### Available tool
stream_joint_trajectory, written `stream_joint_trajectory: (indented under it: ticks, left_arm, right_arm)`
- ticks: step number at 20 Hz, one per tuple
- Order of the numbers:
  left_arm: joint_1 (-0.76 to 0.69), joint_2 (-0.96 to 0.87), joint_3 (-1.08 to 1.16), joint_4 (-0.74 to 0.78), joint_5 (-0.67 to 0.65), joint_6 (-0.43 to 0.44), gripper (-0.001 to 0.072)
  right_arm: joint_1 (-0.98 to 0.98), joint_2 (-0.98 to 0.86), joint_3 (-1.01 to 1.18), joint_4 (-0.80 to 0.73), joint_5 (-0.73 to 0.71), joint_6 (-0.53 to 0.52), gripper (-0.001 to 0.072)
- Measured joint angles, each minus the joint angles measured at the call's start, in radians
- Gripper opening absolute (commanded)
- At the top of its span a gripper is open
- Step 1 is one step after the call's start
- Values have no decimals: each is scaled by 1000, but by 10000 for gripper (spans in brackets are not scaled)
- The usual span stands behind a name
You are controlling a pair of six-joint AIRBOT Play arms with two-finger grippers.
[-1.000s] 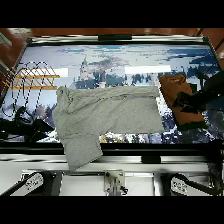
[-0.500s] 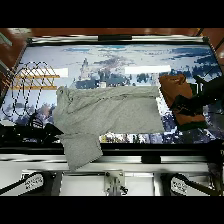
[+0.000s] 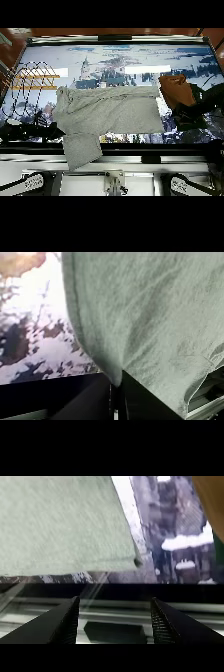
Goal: Fold the shirts.
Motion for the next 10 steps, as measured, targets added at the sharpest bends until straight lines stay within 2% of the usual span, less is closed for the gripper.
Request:
stream_joint_trajectory:
  ticks: [5,10]
  left_arm:
    - [-3,0,17,-15,-53,26,34]
    - [-3,0,22,-19,-82,33,34]
  right_arm:
    - [-27,-5,-157,38,90,-12,574]
    - [23,-66,-204,46,200,-18,574]
